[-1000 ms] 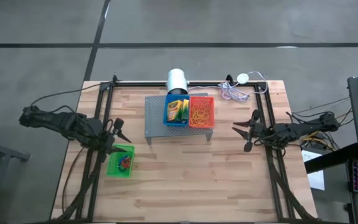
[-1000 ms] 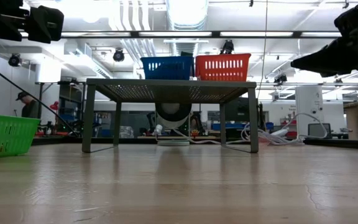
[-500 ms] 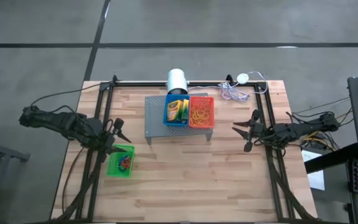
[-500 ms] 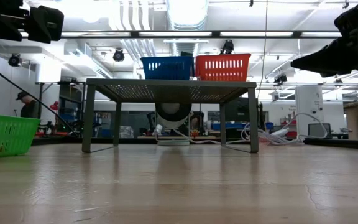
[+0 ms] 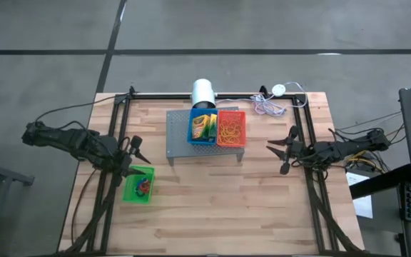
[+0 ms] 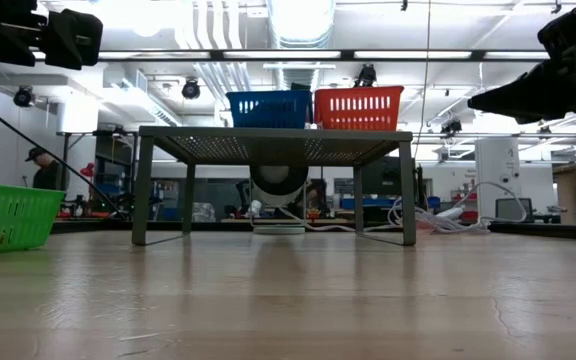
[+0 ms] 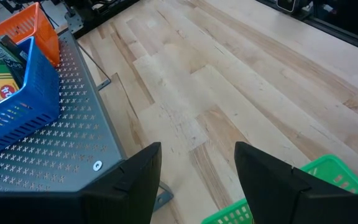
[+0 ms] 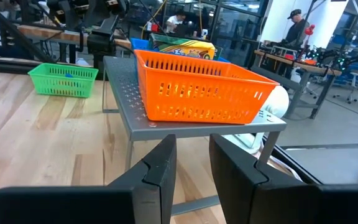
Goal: Pick & Place Office Desk Supplies
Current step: Put the colored spring keychains into the green bin on the shelf
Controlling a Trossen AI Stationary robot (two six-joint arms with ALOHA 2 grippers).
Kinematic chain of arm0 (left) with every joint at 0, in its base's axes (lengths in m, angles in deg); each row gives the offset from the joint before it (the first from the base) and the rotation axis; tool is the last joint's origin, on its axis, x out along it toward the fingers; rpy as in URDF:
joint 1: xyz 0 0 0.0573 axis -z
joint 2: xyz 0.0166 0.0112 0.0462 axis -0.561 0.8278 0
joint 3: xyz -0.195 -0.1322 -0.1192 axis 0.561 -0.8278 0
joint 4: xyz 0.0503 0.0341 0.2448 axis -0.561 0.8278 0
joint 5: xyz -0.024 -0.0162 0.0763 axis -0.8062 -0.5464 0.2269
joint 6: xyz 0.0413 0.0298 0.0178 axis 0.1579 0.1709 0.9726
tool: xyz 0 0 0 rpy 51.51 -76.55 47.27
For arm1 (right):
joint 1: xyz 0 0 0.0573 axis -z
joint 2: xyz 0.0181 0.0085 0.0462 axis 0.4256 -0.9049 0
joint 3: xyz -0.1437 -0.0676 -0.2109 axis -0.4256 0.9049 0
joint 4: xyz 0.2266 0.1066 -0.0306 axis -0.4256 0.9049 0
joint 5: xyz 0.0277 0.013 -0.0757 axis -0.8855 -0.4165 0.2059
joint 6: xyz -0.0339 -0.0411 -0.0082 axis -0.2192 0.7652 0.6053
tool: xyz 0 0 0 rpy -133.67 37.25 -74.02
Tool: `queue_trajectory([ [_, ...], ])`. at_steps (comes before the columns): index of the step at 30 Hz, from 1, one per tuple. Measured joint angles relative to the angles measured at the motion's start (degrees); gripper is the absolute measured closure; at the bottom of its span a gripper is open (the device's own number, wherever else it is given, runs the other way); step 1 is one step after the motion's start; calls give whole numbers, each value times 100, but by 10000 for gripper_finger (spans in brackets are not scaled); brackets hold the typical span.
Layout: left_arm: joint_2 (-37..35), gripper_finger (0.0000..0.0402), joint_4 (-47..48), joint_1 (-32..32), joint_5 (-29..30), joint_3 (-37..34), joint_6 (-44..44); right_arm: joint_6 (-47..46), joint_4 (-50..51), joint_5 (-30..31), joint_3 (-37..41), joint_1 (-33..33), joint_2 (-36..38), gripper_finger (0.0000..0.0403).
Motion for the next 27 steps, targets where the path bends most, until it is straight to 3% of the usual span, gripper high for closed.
queue_trajectory([
  [16,0,193,-58,0,26,-2,-10,0,-1,0,-2,-1,0,312],
  [19,0,193,-539,0,306,-2,-83,0,0,0,-2,-2,0,312],
  [24,114,193,-2186,0,1268,0,-687,0,-2,0,-2,-2,-1,312],
  [27,120,193,-2717,0,1330,0,-931,0,-2,-2,-2,-2,-2,312],
])
